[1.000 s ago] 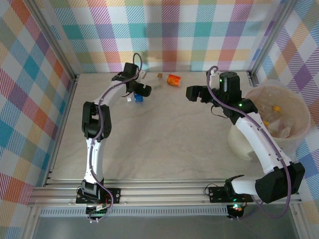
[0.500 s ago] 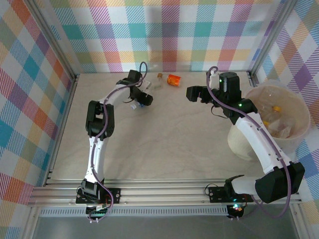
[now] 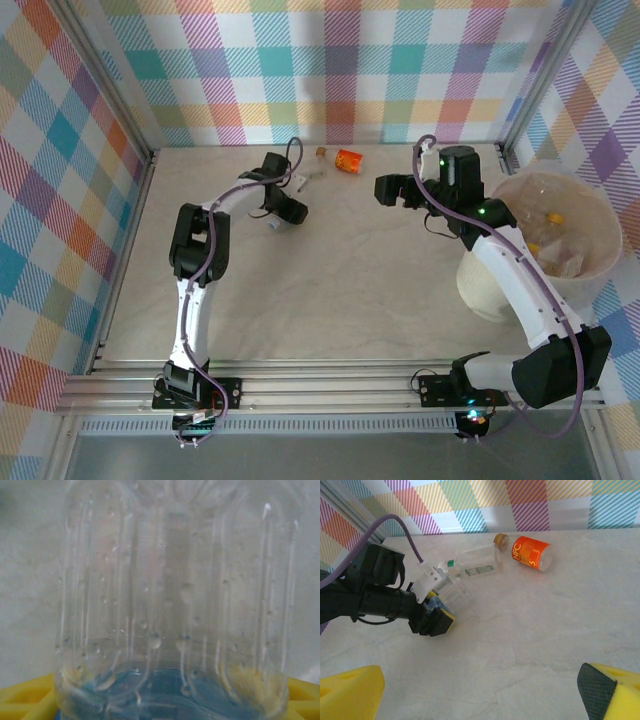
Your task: Put the plastic bottles in the bin
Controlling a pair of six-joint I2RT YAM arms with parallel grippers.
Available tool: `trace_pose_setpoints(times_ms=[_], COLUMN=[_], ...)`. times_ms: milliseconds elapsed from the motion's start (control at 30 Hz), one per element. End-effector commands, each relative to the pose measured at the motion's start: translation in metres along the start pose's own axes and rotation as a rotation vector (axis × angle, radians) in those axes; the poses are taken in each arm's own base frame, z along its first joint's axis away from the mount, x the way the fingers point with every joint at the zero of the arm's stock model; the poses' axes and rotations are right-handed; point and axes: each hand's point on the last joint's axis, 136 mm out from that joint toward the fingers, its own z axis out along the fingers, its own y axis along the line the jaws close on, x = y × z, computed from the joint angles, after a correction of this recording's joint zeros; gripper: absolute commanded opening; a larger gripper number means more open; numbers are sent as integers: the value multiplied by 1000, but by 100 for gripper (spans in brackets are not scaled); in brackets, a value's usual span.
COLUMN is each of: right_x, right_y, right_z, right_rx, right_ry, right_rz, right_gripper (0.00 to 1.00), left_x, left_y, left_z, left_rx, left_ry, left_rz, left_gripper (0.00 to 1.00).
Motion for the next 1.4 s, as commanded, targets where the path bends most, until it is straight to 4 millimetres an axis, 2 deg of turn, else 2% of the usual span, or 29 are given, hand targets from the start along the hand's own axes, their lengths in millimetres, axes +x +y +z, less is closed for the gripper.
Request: trace_pose_setpoints(times_ms=[0,67,133,367,567,767,1000,1133,1233,1367], right_x=[2,2,2,8,10,6,-2,-10,-13,-17], right_y=[0,1,1,-3,-2,3,27,42,61,79], right_z=[-4,-5,-5,-9,-12,-17,-24,-29,-34,-37], right_rx=[9,9,6,28,14,-22,-155,-233,-346,-461], right_ry=[-3,-2,-3,-8,-35,-87,-123,-143,-144,-129], right_rz=[-26,-27,-27,-14,21,57,64,63,49,75], right_gripper=[100,100,100,100,100,100,100,100,100,100], left_x=[-10,-11,-13,-31,-46,-54,-57,-60,-61,-63], left_y=[-4,-5,-8,-29,-66,-122,-172,-191,-209,-230], left_z=[-22,-24,-27,-55,-91,-135,-193,-219,-239,-258], left_rx=[-36,-37,-26,3,63,239,426,521,616,719], left_ry=[-54,-67,-77,-177,-316,-450,-596,-645,-668,-689], left_rz=[-8,-19,-28,-76,-136,-185,-229,-238,-213,-189], left_gripper=[63,54,50,49,50,49,49,49,49,49])
